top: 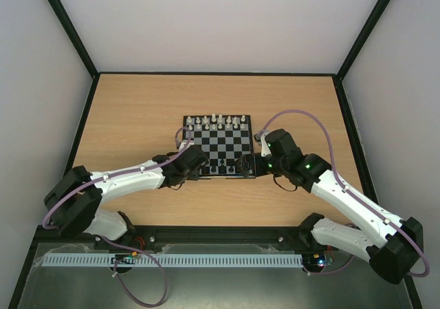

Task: Set up the chess pieces on the board
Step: Place the chess piece on the chessboard.

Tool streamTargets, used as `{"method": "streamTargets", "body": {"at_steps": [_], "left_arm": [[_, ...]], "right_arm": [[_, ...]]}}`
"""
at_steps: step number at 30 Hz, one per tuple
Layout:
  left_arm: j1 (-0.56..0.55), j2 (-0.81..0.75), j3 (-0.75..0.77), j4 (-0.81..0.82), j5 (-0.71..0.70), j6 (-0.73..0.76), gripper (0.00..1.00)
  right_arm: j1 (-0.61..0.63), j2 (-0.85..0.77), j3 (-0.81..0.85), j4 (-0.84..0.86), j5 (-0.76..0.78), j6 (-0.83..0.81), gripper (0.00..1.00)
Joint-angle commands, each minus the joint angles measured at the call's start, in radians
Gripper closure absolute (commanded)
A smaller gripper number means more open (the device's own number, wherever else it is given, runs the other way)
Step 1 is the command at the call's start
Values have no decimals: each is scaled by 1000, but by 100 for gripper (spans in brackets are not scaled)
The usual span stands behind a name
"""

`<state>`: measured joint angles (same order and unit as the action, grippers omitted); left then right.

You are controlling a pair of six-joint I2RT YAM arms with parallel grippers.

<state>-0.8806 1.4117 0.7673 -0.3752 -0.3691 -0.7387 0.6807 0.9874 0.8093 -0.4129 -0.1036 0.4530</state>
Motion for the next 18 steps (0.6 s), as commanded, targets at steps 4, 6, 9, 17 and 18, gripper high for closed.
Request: {"method": "streamTargets", "body": {"at_steps": [4,6,9,17,18], "left_arm": [[12,29,-18,23,6,18,91],[14,39,-21,33,10,23,91],[20,52,-26,48,17,24,91],[28,55,-42,59,23,23,87],[29,55,-44,62,24,24,86]], "right_arm": [[-3,0,-12,2,-1,-1,1],[-3,3,-13,2,0,-1,2],[-3,4,-13,2,-1,-2,1],[-3,6,-15,5,-2,-2,1],[-3,7,-15,5,-3,-2,1]]}}
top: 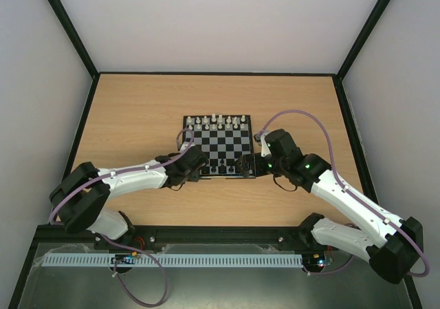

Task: Set up the chess pieces on the board
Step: Place the chess piece on the chessboard, then reset both arms

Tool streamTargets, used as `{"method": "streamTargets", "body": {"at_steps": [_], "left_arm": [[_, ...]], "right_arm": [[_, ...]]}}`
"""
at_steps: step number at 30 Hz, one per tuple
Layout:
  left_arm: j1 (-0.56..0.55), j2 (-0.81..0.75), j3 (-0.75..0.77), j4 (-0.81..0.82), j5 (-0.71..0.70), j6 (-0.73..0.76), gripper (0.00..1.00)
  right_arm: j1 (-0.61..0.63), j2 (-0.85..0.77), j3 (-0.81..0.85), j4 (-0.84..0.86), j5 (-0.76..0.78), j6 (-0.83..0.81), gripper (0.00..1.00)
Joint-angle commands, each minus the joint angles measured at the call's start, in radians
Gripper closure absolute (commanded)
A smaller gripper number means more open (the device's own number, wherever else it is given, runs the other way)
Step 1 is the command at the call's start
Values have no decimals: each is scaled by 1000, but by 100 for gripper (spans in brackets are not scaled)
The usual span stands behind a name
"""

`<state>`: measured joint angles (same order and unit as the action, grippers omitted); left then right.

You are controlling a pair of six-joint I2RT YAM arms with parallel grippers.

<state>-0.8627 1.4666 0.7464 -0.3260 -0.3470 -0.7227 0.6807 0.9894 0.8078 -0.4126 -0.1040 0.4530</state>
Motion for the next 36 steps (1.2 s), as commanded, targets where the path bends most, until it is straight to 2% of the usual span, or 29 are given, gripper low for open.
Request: {"method": "streamTargets", "body": {"at_steps": [1,11,15,20,23,30,36], "left_arm": [[12,1,-24,15,3,8,84],[13,-17,-12,9,10,12,66],[12,-60,-11,-9,3,8,58],[13,-143,-13,-45,-17,3,53],[11,-208,-21,-50,-31,7,44],[9,-326,-49,-8,-33,33,30],[10,-364,-40,22,-55,59,8]], "right_arm": [[-3,5,-14,5,-3,-2,1],[-3,8,-15,6,-6,-2,1],[-3,8,-15,7,-5,-2,1],[-2,13,-15,8,-4,-2,1],[-3,17,-15,8,-2,-2,1],[-3,31,-14,7,10,-3,1],[-3,41,-10,3,26,-2,1]]}}
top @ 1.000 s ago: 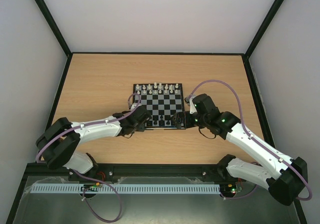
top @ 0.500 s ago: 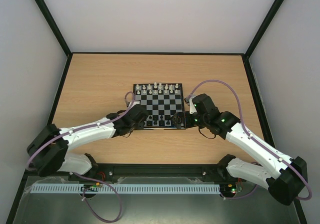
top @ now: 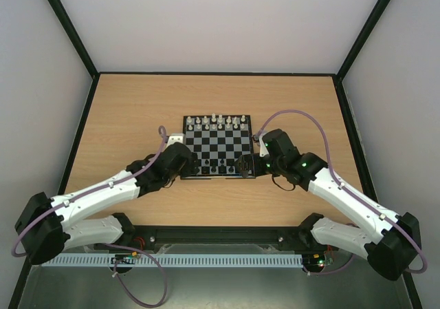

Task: Set up the chess pieces on the board
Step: Reset both arms

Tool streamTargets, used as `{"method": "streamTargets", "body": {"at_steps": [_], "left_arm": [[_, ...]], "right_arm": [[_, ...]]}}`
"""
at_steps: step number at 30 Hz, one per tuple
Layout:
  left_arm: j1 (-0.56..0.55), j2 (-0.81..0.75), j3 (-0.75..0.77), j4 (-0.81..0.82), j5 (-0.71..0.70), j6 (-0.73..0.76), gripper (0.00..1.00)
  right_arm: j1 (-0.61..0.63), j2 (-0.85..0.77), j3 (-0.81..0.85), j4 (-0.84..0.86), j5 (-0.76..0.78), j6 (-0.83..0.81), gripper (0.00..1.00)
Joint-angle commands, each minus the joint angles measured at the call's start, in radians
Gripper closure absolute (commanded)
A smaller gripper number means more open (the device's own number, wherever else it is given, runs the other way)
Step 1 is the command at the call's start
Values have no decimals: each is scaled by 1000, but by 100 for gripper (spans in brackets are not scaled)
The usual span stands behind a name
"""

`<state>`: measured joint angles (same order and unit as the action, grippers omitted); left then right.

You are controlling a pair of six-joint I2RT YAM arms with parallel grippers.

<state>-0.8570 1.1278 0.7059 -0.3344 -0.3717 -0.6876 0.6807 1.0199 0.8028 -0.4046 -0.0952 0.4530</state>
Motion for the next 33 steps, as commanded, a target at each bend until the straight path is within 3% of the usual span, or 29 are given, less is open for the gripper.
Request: {"method": "streamTargets", "body": {"at_steps": [1,33], "left_arm": [[3,-28,0,31,-32,26,4],[6,-23,-35,204,-108,105,1]], "right_arm": [[-3,10,-6,-4,20,-1,1],[-2,-1,-15,4,16,-4,1]]}}
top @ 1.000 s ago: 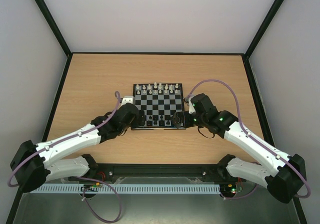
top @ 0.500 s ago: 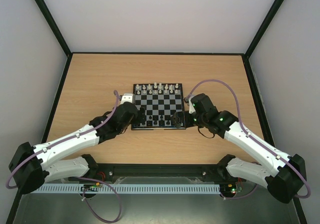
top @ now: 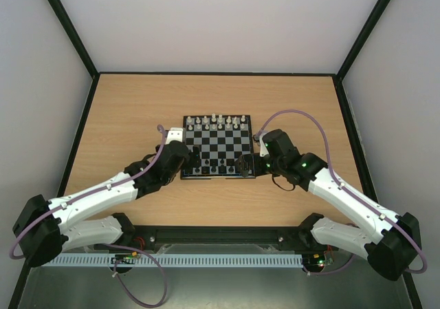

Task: Set up the chess pieces on the board
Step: Reset both arms

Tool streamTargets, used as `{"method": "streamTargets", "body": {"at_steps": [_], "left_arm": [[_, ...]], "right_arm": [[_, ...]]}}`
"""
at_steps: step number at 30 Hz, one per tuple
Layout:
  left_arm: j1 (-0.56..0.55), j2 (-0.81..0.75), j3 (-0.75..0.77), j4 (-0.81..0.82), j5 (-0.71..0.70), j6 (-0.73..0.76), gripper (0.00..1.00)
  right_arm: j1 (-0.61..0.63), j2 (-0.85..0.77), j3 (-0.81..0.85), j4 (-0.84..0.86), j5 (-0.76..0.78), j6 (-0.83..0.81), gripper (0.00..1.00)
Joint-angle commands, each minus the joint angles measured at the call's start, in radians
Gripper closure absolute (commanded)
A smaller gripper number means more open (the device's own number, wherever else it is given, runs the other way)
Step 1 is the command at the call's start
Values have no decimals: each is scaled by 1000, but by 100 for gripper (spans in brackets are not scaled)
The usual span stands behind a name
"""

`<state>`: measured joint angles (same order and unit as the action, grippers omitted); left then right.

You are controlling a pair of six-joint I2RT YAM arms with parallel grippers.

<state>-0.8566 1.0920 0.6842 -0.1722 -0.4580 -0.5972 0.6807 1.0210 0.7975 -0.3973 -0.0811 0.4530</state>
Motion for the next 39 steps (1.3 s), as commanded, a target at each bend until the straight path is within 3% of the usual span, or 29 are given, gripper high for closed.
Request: {"method": "streamTargets", "body": {"at_steps": [1,26,39], "left_arm": [[5,13,-16,44,-17,14,1],[7,-3,-18,32,9,8,1],[8,-129,-86,-53,-35,-91,1]], "right_arm": [[-2,-3,-9,-2,4,-4,1],[-1,-33,-15,3,-4,-4,1],[-1,-85,-38,42,-47,-14,1]]}}
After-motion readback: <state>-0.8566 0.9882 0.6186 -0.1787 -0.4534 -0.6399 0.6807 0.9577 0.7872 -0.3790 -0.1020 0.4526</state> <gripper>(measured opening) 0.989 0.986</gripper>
